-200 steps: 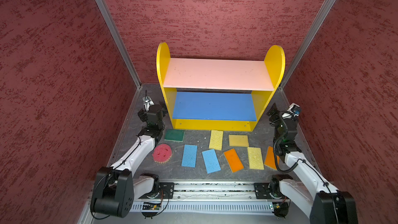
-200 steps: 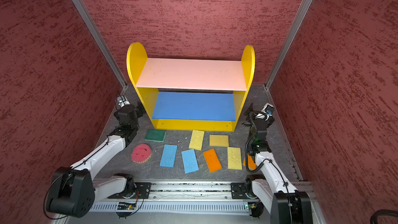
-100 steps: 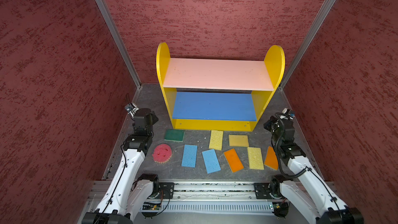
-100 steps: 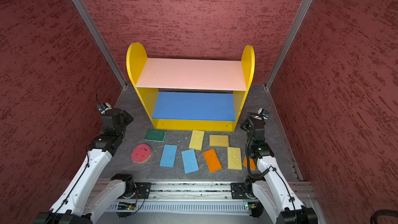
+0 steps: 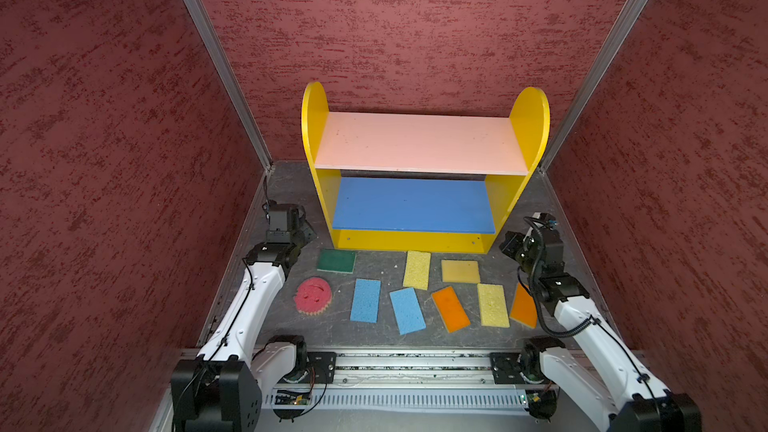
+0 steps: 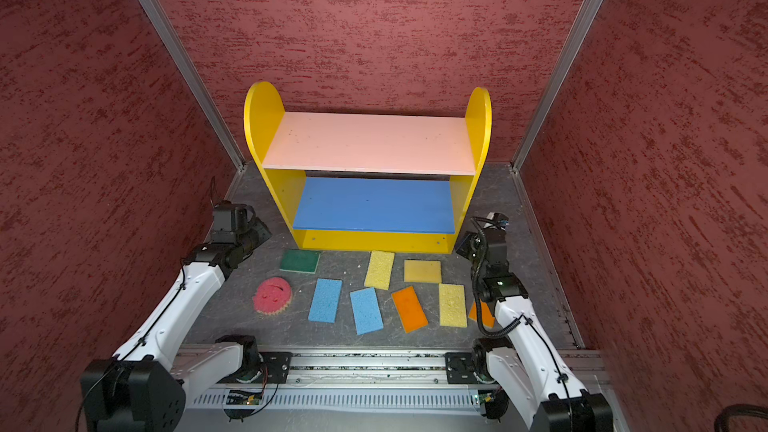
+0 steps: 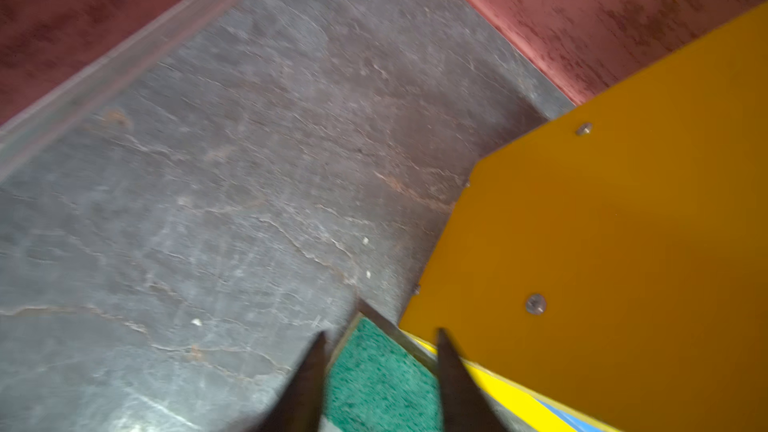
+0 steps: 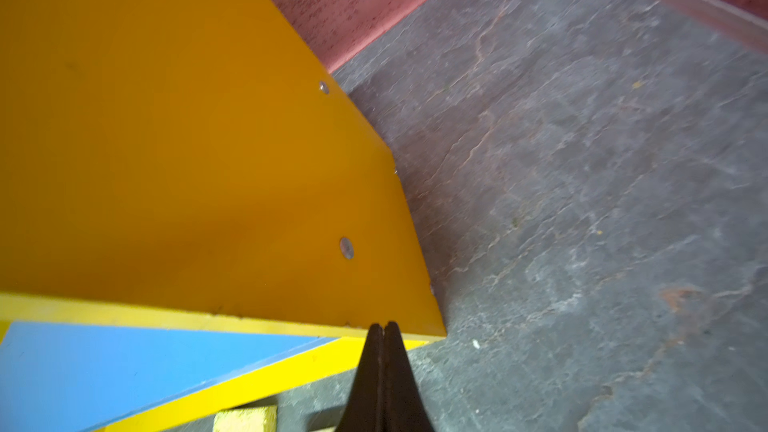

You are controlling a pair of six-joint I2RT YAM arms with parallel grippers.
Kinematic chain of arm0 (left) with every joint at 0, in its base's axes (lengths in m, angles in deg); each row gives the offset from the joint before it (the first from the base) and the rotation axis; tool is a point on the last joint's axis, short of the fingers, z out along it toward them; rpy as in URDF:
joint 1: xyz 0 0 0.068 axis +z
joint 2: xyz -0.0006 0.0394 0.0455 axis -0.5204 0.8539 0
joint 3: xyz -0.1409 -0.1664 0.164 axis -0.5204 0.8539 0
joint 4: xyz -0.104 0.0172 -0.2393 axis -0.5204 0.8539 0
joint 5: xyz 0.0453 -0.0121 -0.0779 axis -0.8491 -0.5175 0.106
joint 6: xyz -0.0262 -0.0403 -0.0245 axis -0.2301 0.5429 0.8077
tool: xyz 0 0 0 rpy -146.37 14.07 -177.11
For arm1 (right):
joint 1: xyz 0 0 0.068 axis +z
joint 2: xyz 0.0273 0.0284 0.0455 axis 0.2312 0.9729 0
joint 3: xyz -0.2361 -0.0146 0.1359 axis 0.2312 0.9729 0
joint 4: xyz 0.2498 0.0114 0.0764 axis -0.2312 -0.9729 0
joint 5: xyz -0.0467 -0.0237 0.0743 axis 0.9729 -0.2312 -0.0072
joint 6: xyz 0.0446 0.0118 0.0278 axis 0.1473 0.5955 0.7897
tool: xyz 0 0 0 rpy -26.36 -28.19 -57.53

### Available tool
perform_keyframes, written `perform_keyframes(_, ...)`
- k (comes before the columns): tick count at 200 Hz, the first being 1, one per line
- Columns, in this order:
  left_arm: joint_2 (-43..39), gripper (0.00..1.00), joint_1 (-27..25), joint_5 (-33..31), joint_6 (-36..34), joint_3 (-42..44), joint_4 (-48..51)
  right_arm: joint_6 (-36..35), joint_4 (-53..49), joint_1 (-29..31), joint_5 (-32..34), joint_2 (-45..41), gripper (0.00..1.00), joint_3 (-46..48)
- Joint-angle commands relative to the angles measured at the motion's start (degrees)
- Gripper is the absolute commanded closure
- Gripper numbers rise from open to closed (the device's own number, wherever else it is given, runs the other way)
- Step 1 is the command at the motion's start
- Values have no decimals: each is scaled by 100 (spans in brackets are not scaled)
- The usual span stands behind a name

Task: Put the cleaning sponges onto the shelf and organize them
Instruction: 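Raise both arms and swing the grippers toward the sponges in front of the shelf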

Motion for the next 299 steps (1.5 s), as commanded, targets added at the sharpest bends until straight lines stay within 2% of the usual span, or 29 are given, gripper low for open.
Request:
perform_keyframes(1, 170, 100, -126, 420, -83, -21, -157, 159, -71, 26, -358, 191, 100, -225)
perform_keyframes(62, 831, 100, -506, 544, 133, -24, -559, 147, 368, 26, -328, 1101, 100, -515)
perform_keyframes(146, 2319, 100, -614, 557, 206, -998, -949, -31, 859, 10, -307, 2447, 100, -1257)
perform_keyframes(195, 2923, 100, -711, 602, 304, -1498, -1076, -85, 1074, -77, -256, 3143, 100, -1822)
perform_keyframes(299, 3821, 100, -887, 491, 322, -2328, -1124, -229, 1394, -545, -848, 4663, 100, -3007)
